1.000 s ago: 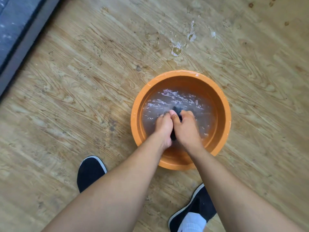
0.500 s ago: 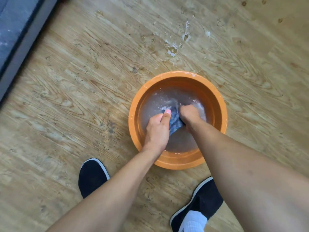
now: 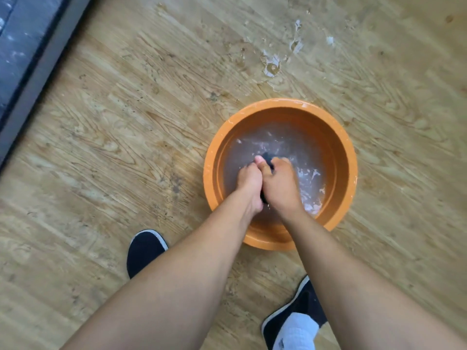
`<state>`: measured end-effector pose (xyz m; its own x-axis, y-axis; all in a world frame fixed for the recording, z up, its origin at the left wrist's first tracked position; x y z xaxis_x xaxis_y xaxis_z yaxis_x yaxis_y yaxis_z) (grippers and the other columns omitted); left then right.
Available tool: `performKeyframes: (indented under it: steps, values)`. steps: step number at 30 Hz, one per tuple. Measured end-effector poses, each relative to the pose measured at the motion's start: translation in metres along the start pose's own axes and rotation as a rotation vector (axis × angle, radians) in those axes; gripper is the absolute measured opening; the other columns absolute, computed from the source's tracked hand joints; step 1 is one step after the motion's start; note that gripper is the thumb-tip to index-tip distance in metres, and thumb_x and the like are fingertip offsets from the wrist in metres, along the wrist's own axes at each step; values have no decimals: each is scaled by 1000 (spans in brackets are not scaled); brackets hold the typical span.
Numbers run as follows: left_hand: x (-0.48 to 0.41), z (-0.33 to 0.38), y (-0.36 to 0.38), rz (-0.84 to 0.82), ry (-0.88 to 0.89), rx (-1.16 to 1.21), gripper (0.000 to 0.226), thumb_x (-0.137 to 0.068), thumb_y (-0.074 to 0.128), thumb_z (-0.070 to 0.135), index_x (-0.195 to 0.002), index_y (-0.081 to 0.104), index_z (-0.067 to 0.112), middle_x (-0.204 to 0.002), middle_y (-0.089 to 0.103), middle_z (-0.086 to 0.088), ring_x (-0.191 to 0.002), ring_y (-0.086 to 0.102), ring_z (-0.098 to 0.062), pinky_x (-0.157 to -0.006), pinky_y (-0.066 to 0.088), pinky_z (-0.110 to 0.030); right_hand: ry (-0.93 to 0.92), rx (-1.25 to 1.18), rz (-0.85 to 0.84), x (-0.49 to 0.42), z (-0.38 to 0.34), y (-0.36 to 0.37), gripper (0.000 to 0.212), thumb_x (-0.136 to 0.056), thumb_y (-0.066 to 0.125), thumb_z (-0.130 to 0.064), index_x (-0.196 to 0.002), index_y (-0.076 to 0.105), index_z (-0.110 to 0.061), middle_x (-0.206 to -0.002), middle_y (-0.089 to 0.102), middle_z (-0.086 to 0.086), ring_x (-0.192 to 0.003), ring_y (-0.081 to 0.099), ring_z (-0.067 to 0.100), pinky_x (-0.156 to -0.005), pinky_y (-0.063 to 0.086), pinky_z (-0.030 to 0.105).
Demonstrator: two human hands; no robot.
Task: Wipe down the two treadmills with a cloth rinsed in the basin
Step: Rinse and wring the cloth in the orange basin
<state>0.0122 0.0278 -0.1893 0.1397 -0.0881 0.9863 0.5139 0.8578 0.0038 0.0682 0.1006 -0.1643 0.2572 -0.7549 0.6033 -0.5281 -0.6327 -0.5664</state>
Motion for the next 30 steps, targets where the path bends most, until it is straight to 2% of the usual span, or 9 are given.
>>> performKeyframes:
  steps: [6, 9, 12, 14, 17, 21, 23, 25, 30]
  values:
    - [1, 1, -13, 173, 220, -161, 35, -109, 48, 41, -131, 70, 26, -125, 75, -12, -122, 68, -37, -94, 58, -46, 179, 5, -123, -35, 2, 17, 41, -102, 60, -28, -66, 48, -13, -77, 63, 12, -85, 60, 38, -69, 38, 34]
    - [16, 10, -20, 215, 390, -246, 35, -108, 48, 44, -116, 71, 19, -117, 75, -17, -114, 69, -44, -97, 54, -59, 288, -90, -167, -43, 13, 28, 30, -99, 53, -14, -69, 50, -14, -98, 70, 18, -97, 67, 37, -81, 51, 32]
    - [45, 18, -24, 168, 565, -480, 37, -108, 54, 42, -81, 56, 18, -72, 60, 2, -70, 54, -24, -69, 43, -39, 343, -101, -162, -50, 29, 12, 34, -106, 42, -16, -72, 46, -19, -124, 69, 22, -115, 68, 37, -92, 59, 36]
    - [64, 27, -29, 115, 701, -655, 27, -107, 58, 38, -90, 58, 18, -79, 60, 2, -75, 53, -21, -70, 36, -36, 281, -74, -70, -56, 35, -14, 34, -107, 46, -18, -74, 54, -13, -117, 72, 23, -111, 68, 37, -82, 55, 24]
    - [67, 45, -43, 123, 767, -839, 22, -109, 55, 29, -127, 57, 17, -114, 69, -7, -107, 62, -30, -89, 45, -37, 176, -311, -34, -39, 25, -44, 21, -104, 60, -29, -110, 73, -13, -111, 78, 3, -107, 73, 22, -97, 55, 34]
    - [77, 54, -40, 73, 966, -878, 24, -106, 39, 17, -122, 55, 23, -112, 68, -4, -104, 65, -29, -92, 53, -47, 30, -423, -105, -5, 1, -76, 29, -96, 58, -4, -103, 79, -23, -111, 79, -5, -109, 70, 8, -101, 52, 28]
    - [85, 52, -40, 52, 1078, -800, 33, -96, 37, 6, -112, 64, 16, -118, 69, -1, -110, 65, -18, -99, 53, -44, -97, -298, -40, 8, -7, -99, 33, -94, 59, 2, -98, 79, -24, -122, 73, -10, -116, 62, -2, -105, 44, 16]
    - [86, 44, -45, 77, 1105, -755, 38, -88, 38, -7, -102, 69, 10, -137, 63, -4, -128, 57, -14, -115, 44, -33, -258, -32, 20, 21, -2, -110, 38, -90, 58, 10, -93, 78, -22, -135, 63, -8, -130, 52, 12, -115, 34, 21]
    - [69, 12, -41, 123, 689, -983, 30, -99, 49, 1, -110, 75, 10, -174, 21, -7, -157, 31, -22, -123, 25, -24, -270, 647, -202, 52, 30, -81, 44, -86, 59, -3, -123, 77, -19, -155, 44, 11, -139, 33, 35, -119, 34, 46]
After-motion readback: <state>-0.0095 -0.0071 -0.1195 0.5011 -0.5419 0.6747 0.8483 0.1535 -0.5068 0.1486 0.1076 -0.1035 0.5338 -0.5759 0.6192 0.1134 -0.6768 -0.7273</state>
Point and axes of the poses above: each hand's wrist, its own x-axis away from the middle knuckle, its own y-axis out of the palm, z = x × y, the point moved 7 cm from there along -x, towards the middle knuckle
